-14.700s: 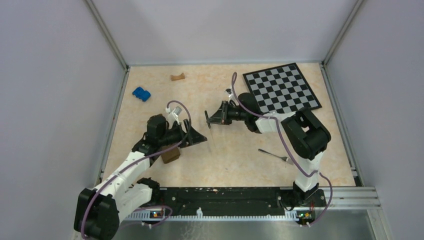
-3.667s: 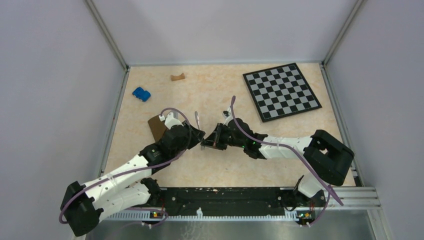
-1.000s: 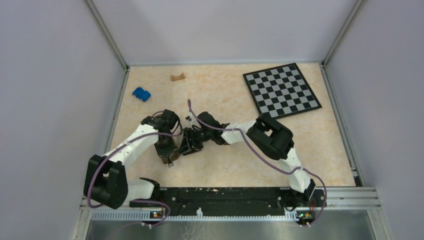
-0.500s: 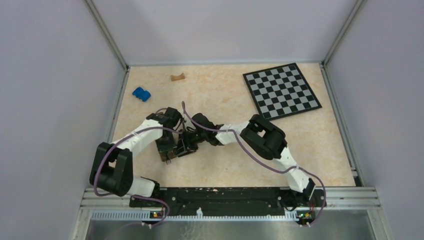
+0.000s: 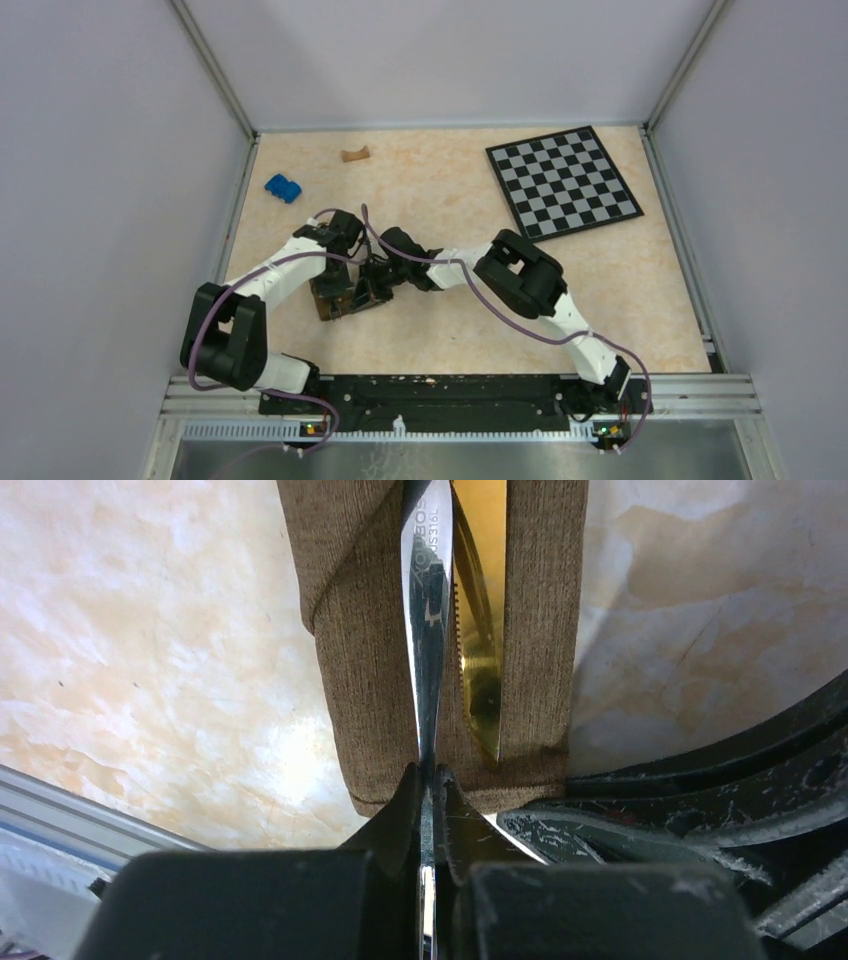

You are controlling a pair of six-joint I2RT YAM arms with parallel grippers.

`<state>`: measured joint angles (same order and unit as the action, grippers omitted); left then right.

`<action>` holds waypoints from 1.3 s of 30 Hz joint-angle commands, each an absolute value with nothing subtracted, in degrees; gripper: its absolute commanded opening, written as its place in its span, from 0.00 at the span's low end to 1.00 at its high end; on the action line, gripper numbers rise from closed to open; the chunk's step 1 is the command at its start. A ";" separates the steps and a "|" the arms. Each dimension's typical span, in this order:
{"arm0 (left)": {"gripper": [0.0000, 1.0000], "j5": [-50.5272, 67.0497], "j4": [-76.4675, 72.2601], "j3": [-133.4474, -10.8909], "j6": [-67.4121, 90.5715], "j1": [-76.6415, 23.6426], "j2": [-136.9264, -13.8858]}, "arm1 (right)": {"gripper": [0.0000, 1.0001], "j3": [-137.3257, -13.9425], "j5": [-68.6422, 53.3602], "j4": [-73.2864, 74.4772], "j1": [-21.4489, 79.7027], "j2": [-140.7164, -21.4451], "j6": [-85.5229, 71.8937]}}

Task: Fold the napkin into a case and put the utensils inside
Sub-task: Insert the fork into the folded napkin.

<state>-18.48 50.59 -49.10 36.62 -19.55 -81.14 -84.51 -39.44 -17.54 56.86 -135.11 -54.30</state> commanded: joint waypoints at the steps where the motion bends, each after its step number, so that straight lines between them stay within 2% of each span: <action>1: 0.00 -22.30 46.84 -49.89 34.63 -19.20 -80.85 | 0.00 -84.71 -38.41 -19.40 57.32 -135.44 -54.33; 20: 0.00 -26.23 40.34 -50.56 32.23 -16.76 -86.94 | 0.00 -81.91 -37.45 -19.27 56.34 -133.08 -52.87; 30: 0.00 -30.06 32.27 -49.34 30.45 -15.61 -90.19 | 0.00 -81.76 -37.01 -18.72 56.34 -132.45 -51.90; 39: 0.00 -31.28 32.16 -49.46 30.14 -15.30 -90.31 | 0.00 -81.39 -36.78 -18.61 56.25 -132.41 -51.58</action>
<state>-28.53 36.49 -49.30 30.59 -16.25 -89.86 -82.87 -38.15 -20.36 56.49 -134.91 -53.98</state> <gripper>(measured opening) 0.022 0.025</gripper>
